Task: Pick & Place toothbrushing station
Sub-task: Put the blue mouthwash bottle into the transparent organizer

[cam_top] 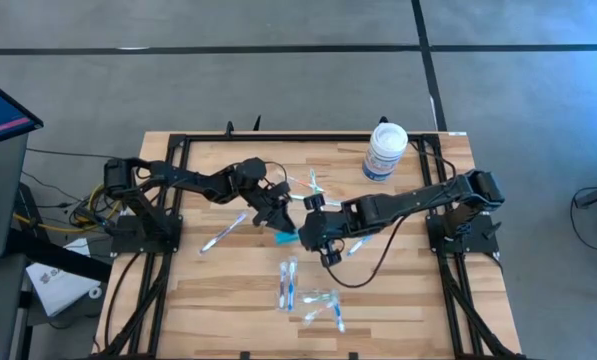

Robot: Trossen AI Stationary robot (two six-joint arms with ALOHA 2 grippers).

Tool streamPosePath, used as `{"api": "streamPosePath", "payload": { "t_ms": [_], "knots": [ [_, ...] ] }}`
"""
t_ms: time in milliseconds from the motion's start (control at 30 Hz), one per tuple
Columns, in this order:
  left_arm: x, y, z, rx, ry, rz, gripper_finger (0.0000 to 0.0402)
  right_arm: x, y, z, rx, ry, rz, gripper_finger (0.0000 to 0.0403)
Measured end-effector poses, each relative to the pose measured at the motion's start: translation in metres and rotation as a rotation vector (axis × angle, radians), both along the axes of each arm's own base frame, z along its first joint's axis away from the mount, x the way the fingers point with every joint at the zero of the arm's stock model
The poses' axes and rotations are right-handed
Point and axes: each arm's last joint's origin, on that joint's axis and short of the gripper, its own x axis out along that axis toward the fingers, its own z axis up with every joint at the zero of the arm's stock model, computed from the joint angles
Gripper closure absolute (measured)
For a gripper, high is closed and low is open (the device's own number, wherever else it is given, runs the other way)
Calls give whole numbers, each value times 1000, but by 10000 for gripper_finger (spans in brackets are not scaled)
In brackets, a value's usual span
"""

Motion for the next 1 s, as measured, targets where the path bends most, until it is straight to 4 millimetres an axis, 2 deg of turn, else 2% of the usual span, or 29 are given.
{"api": "streamPosePath", "payload": {
  "t_ms": [400,767,1000],
  "knots": [
    [-1,-4,0,-15,1,-60,294,1,-1,1,-6,-4,11,318],
    [-2,-6,-2,-29,18,-94,207,2,-6,2,-40,-18,9,318],
    [-2,-5,-2,-28,18,-90,202,4,-6,4,-52,-40,30,318]
  ]
}}
